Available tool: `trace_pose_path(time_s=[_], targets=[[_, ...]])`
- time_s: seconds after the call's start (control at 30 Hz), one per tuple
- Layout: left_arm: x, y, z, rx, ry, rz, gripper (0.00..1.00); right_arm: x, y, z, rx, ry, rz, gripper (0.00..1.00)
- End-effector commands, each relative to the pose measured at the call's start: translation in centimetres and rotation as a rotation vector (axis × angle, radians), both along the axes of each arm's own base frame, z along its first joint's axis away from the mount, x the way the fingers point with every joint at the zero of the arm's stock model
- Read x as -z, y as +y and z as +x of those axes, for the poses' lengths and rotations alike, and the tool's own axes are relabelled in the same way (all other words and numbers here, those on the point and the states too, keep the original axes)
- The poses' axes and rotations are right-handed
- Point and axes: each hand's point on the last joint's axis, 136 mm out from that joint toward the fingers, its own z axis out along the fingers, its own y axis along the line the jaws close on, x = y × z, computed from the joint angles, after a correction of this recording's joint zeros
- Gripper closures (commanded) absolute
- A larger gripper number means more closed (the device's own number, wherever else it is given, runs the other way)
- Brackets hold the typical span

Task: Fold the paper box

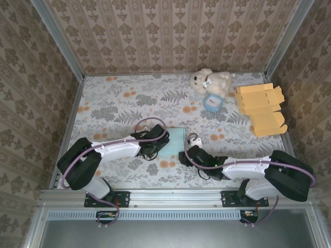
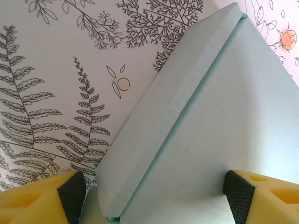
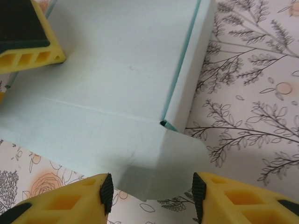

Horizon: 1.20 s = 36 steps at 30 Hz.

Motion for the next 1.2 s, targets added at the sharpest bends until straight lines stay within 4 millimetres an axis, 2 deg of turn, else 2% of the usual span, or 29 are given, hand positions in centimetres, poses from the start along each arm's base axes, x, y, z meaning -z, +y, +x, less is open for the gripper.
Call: trace_pose_path(time_s=[0.0, 0.33, 0.7, 0.77, 1.0, 1.17], targets=[[2.8, 3.1, -1.8, -0.006, 0.1, 0.143, 0.19, -0.7, 1.8, -0.1, -0.036, 0.01, 0.073, 0.5], [3.1, 3.3, -2.0, -0.007, 0.104, 0.147, 0.2, -1.1, 2.0, 0.1, -0.044, -0.012, 0.082, 0.62], [3.2, 3.5, -2.0, -0.008, 0.105, 0.151, 0.2, -0.7, 1.8, 0.6, -0.048, -0.044, 0.032, 0.63], [3.2, 3.5, -2.0, -0.008, 0.106, 0.152, 0.2, 0.3, 1.5, 0.6, -0.048, -0.038, -0.005, 0.63], [3.4, 3.5, -2.0, -0.008, 0.109, 0.156, 0.2, 1.5, 0.7, 1.1, -0.024, -0.056, -0.064, 0.63], [3.5, 3.5, -2.0, -0.008, 0.111, 0.158, 0.21, 1.2, 1.2, 1.1, -0.052, -0.084, -0.036, 0.63]])
